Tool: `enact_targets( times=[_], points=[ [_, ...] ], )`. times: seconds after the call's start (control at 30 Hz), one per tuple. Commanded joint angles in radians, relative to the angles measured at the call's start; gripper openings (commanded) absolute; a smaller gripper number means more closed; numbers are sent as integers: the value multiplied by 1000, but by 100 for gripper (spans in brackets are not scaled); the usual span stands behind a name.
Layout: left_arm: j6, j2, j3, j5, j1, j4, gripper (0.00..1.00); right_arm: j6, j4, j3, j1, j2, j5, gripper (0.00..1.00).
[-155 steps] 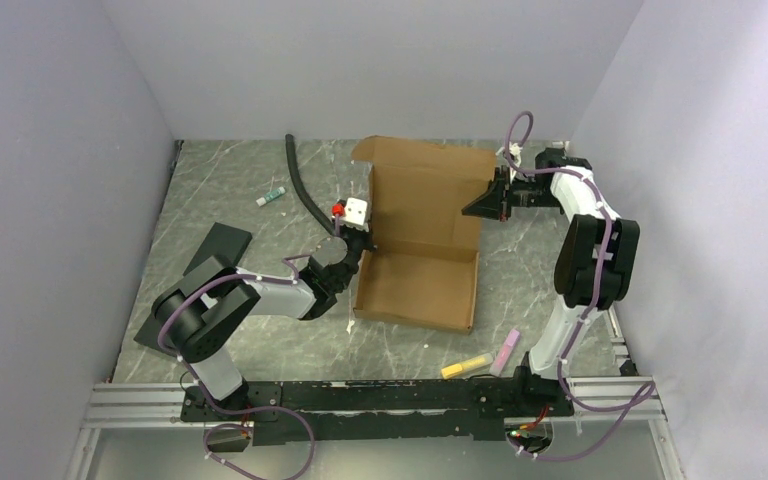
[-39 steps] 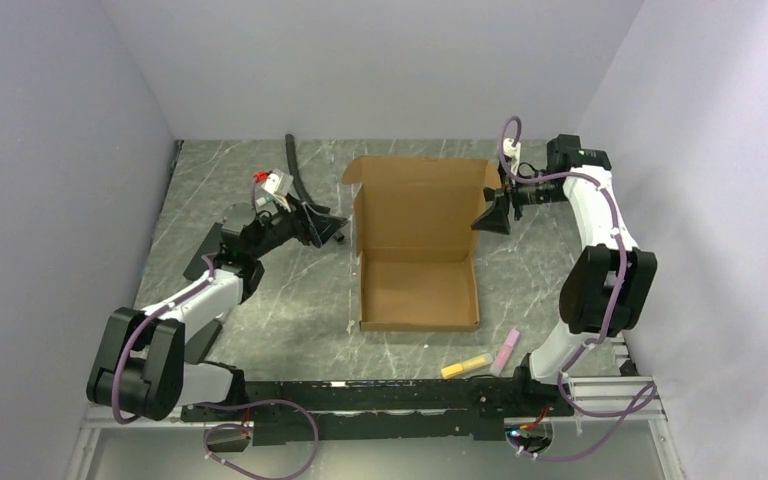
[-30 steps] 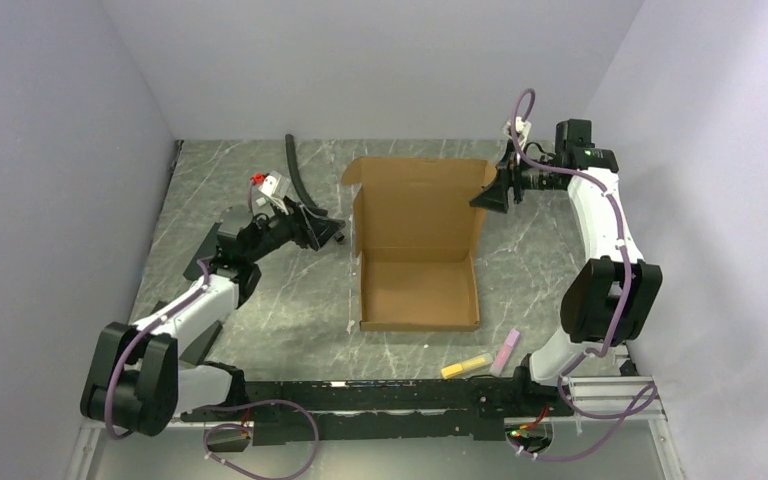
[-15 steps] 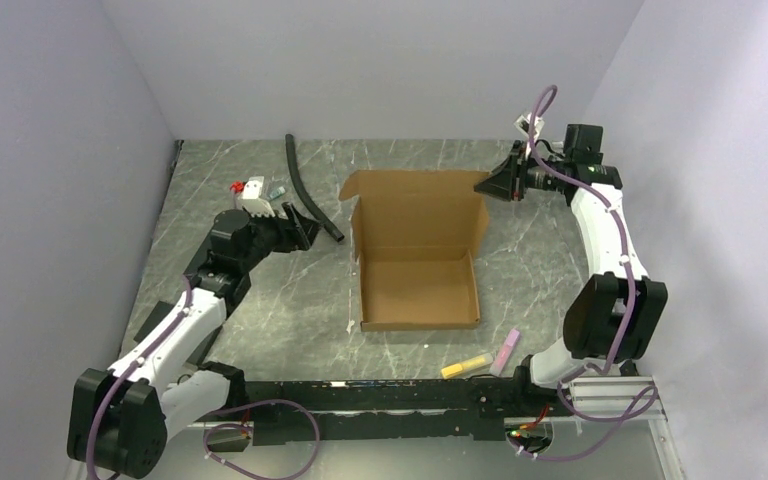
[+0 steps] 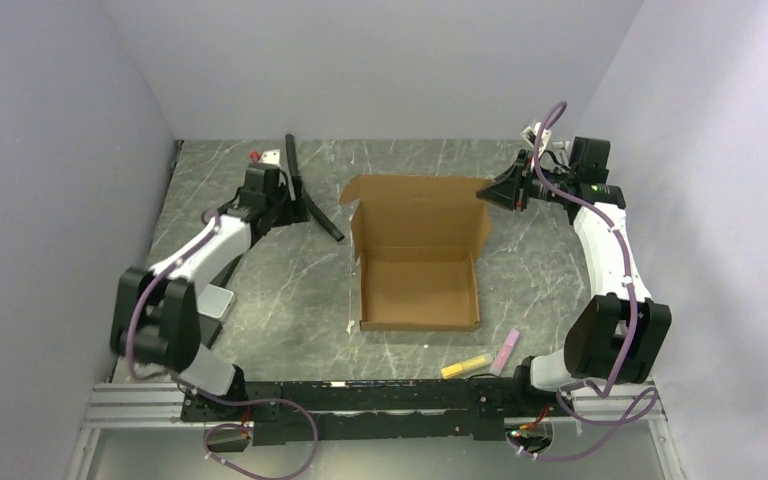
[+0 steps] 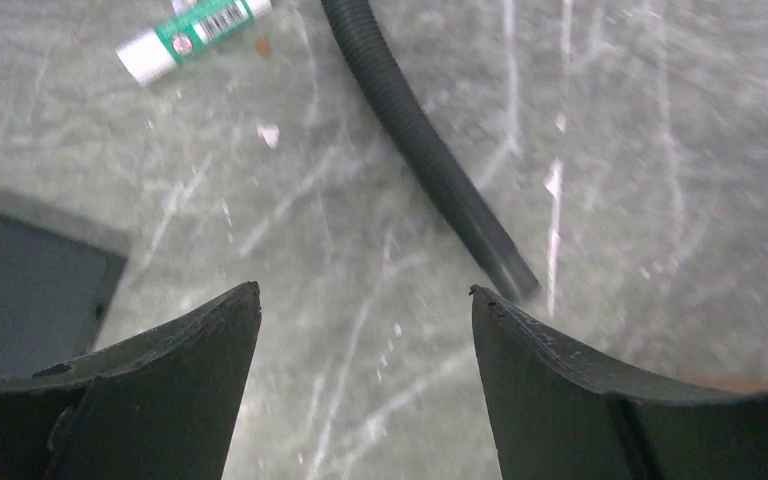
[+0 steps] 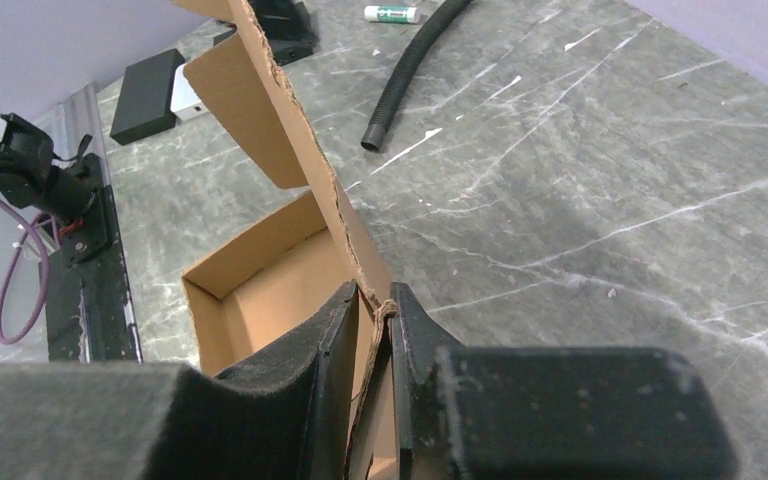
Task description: Fold the paper box
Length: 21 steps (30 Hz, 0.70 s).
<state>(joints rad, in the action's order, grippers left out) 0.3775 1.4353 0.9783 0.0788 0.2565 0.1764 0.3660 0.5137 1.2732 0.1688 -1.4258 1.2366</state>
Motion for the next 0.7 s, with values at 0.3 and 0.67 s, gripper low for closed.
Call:
enact_targets(
  times=[0.3,0.67],
  points=[
    [-512,503,516,-84,-143,309,73,-26,-67,-17,3,17,40,22],
    [-706,635,646,-224,-215,270,65,-19,-62,-17,3,1,44,22]
  ],
)
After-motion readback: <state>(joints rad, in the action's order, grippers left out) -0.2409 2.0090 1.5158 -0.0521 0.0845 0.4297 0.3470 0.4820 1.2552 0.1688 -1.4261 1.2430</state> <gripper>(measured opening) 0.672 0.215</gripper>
